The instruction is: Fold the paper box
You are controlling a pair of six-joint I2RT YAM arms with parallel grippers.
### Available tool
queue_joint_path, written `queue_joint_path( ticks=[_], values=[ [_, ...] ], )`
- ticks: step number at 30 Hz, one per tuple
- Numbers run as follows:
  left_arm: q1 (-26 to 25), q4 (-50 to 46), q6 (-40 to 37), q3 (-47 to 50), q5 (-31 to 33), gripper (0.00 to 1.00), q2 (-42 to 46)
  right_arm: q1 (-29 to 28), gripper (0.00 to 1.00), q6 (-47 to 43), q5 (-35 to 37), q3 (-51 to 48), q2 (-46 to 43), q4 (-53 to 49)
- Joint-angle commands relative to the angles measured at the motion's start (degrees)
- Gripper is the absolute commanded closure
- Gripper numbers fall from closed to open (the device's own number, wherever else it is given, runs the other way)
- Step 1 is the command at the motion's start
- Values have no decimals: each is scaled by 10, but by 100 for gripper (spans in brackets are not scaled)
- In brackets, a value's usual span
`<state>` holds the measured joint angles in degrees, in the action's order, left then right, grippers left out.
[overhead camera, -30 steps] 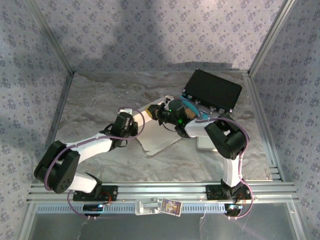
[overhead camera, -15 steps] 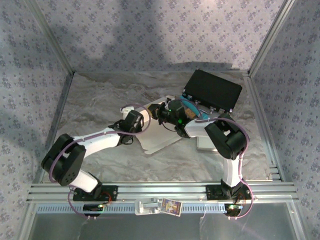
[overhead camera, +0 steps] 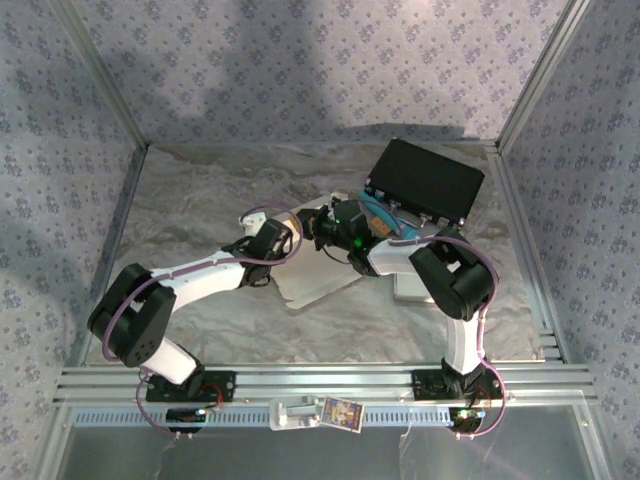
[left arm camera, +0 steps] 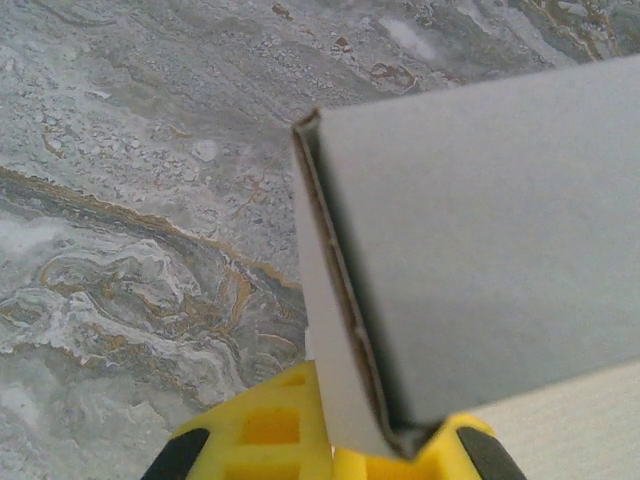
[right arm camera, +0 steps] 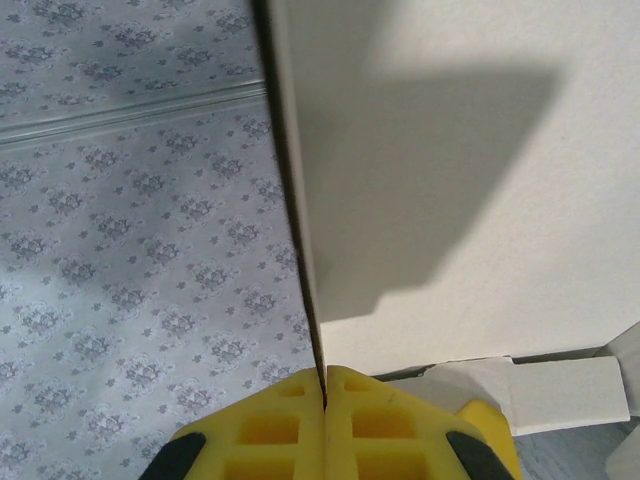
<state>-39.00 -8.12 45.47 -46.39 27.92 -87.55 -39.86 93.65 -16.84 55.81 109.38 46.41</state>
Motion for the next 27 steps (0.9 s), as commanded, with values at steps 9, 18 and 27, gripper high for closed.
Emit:
queue_joint_path(
  ticks=[9, 18, 27],
  values=[
    [40, -166, -57, -93, -59, 100, 14, 36, 43, -124, 33, 37, -180, -373],
    [112, -252, -137, -143, -252, 100, 53, 132, 40, -257, 54, 230, -209, -716],
    [114, -297, -148, -181, -286, 100, 48, 133, 51, -308, 22, 403, -66, -796]
  ],
)
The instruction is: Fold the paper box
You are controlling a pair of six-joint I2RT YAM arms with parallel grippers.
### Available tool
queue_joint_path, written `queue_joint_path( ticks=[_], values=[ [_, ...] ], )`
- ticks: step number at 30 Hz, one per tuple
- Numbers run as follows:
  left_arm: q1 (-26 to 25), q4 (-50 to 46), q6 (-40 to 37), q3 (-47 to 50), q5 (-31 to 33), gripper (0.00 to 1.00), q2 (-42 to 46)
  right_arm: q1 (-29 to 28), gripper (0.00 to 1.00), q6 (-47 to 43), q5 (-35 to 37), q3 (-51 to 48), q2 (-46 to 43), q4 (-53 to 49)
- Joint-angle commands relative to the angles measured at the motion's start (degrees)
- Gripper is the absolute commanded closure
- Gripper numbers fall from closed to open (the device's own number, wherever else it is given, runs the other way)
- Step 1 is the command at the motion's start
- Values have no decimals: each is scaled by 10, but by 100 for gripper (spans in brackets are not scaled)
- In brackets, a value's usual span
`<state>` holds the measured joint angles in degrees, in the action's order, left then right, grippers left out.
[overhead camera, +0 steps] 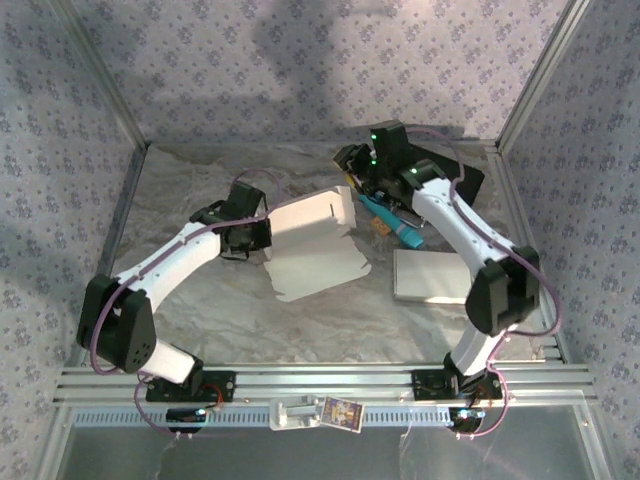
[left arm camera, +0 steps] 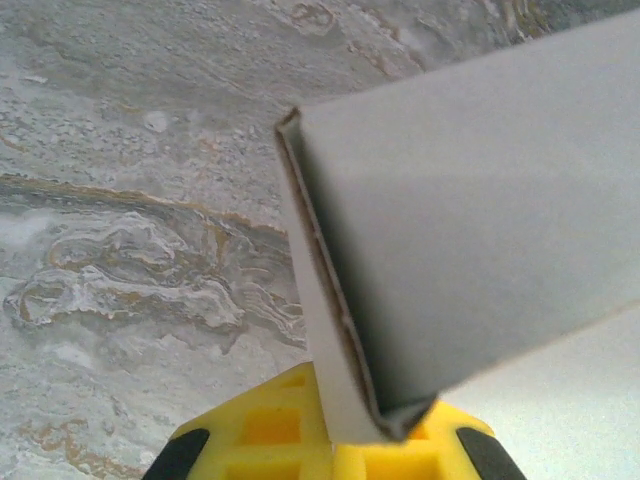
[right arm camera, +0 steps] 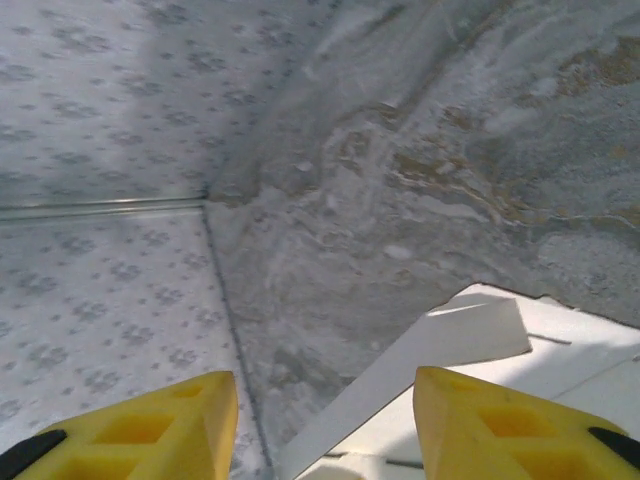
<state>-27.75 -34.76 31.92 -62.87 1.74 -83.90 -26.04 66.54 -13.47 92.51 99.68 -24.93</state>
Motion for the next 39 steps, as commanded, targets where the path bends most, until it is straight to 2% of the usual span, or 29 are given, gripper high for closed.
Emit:
queue_joint_path(
  ticks=[1, 6, 10, 18, 22, 29, 33, 39],
  values=[
    [2, -29, -13, -17, -25, 100, 12, -5, 51, -42, -11, 39, 38, -84],
    [2, -28, -13, -21, -31, 100, 18, -2, 52, -77, -12, 41, 56, -85],
    [1, -31, -16, -21, -35, 100, 20, -5, 54, -88, -54, 45, 80, -85],
    [1, -18, -19, -21, -43, 100, 22, -21, 54, -86, -95, 24, 65, -48],
    [2, -19, -21, -23, -42, 100, 22, -10, 53, -110, -70, 2, 21, -77],
    [1, -18, -36, -30, -52, 100, 28, 2, 58, -129, -33, -157, -101, -61],
    [2, -19, -44, -38, -60, 100, 27, -8, 62, -138, -27, -208, -117, -56],
    [2, -25, -47, -51, -66, 100, 22, -5, 62, -163, -1, -231, -101, -57]
  ],
)
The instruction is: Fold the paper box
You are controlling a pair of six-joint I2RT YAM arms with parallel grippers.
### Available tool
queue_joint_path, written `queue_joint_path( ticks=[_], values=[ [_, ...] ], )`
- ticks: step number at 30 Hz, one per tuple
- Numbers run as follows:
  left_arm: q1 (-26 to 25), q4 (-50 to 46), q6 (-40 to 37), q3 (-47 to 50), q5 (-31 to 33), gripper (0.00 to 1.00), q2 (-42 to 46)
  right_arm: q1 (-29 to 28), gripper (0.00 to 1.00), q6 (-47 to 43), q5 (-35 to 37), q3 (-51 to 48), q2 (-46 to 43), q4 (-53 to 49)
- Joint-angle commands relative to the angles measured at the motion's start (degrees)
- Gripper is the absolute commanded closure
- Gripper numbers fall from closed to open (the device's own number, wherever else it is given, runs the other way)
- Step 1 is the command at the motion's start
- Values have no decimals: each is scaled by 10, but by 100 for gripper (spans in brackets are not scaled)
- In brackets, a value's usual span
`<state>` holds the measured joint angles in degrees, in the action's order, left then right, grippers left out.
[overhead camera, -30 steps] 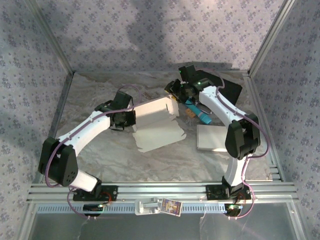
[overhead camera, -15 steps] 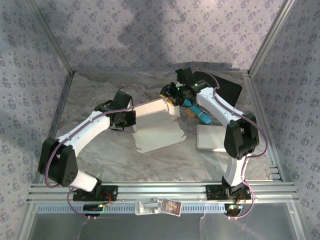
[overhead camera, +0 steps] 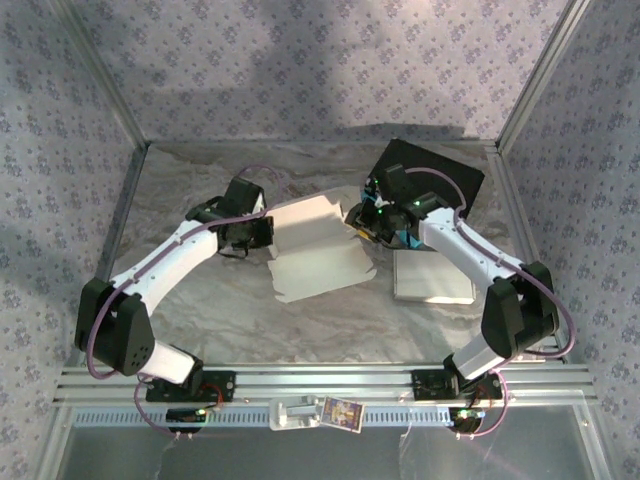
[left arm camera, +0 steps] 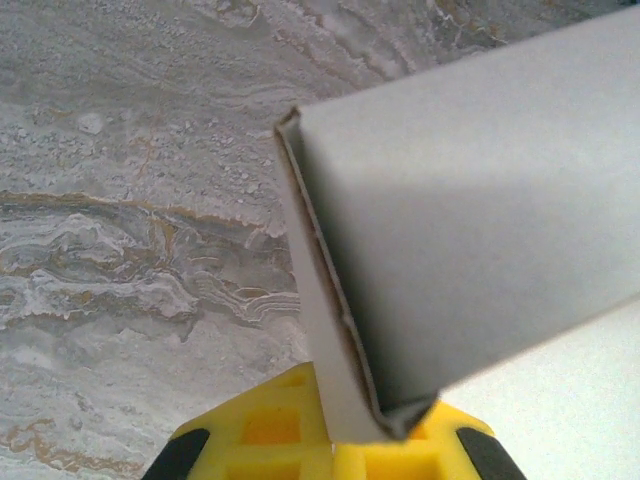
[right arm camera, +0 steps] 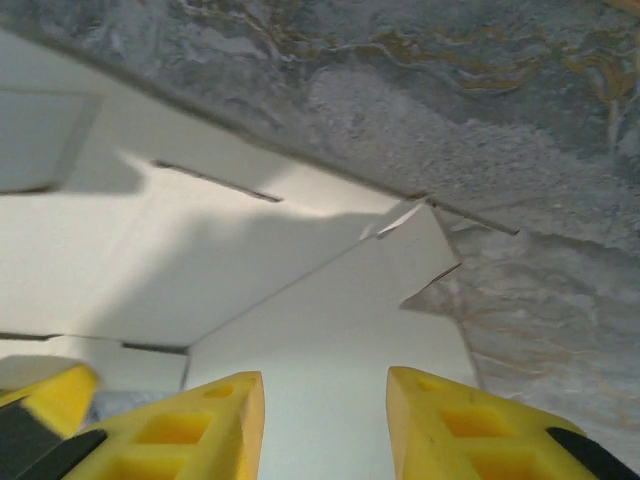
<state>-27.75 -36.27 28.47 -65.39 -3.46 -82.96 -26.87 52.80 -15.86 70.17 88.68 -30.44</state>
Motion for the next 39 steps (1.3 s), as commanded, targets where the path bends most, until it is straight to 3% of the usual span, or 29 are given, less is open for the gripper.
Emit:
queue_joint_path(
  ticks=[1, 15, 18, 24, 39],
  values=[
    [1, -10, -12, -27, -14, 100, 11, 5, 62, -29, 24, -9, 12, 1],
    [1, -10, -12, -37, -21, 100, 9, 15, 60, -74, 50, 26, 57, -25],
    [1, -12, -12, -41, -24, 100, 4, 14, 70, -72, 42, 37, 62, -12],
    [-1, -10, -13, -43, -25, 100, -3, 5, 77, -77, 49, 75, 67, -22],
    [1, -6, -9, -46, -26, 100, -6, -22, 73, -153, 83, 117, 77, -70]
  ],
)
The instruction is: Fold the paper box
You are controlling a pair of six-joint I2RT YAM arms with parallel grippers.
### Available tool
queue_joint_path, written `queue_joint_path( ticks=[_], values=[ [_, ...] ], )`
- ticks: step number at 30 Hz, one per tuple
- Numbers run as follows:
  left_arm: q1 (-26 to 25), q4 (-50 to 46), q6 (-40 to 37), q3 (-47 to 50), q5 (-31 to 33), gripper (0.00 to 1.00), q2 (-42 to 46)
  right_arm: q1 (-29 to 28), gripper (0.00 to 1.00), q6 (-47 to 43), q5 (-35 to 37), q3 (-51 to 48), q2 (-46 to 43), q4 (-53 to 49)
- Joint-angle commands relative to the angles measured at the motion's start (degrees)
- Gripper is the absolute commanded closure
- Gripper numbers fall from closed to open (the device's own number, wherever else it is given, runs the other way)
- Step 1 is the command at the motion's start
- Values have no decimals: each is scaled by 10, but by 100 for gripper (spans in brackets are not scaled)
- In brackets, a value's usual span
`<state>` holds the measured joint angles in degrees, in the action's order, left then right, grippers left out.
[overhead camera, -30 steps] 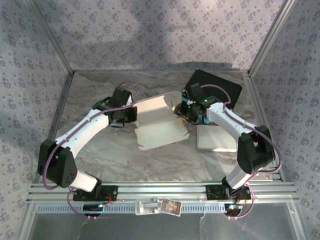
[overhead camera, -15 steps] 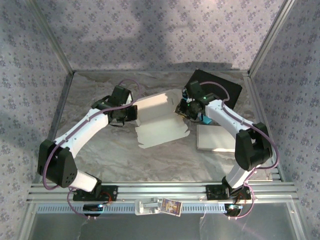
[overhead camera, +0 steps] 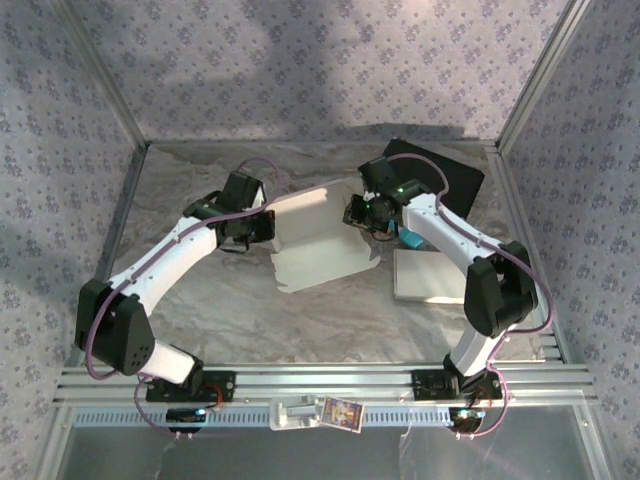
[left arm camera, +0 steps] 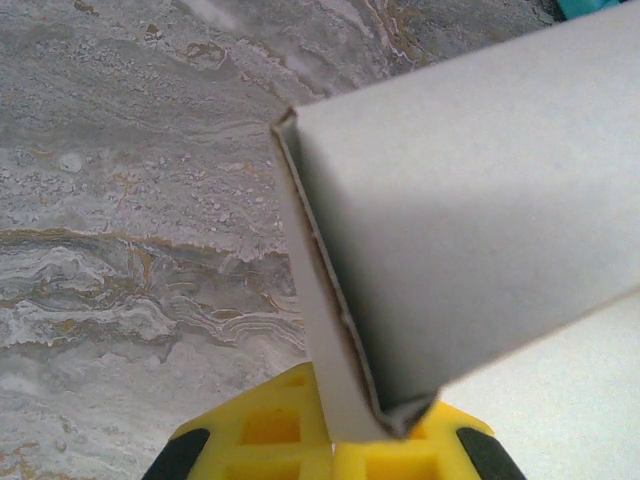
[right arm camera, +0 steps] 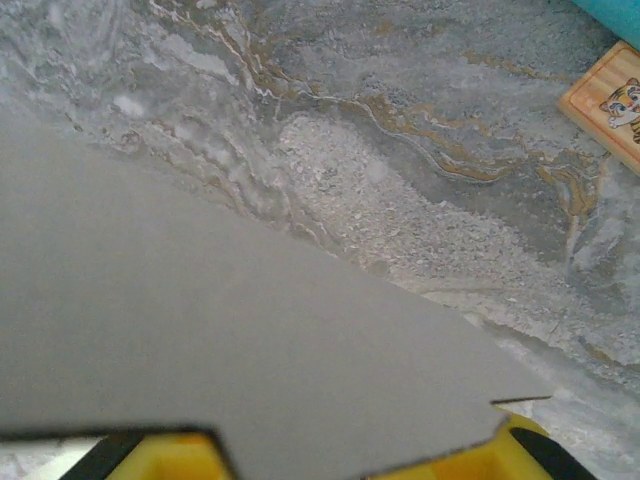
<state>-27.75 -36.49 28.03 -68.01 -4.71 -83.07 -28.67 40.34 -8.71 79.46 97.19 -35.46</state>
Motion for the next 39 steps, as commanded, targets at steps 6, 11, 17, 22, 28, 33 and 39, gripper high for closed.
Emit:
queue_joint_path(
  ticks=[6, 11, 17, 22, 28, 33, 39],
  values=[
    [47, 31, -24, -6, -79, 100, 8, 24, 67, -79, 7, 14, -97, -3],
    [111, 76, -87, -18, -234, 100, -4, 108, 64, -103, -94, -10, -178, 78],
    [169, 132, -98, -57, -410, 100, -63, 205, 68, -84, -302, -18, -151, 195],
    [169, 104, -121, -114, -480, 100, -116, 207, 65, -141, -396, 32, -100, 206],
    [169, 95, -126, -124, -485, 100, -140, 208, 63, -184, -421, 91, -69, 184],
    [169, 86, -131, -125, -482, 100, -150, 202, 62, -184, -439, 109, -53, 185],
    [168, 81, -133, -129, -480, 100, -156, 189, 62, -205, -445, 131, -43, 163]
  ],
)
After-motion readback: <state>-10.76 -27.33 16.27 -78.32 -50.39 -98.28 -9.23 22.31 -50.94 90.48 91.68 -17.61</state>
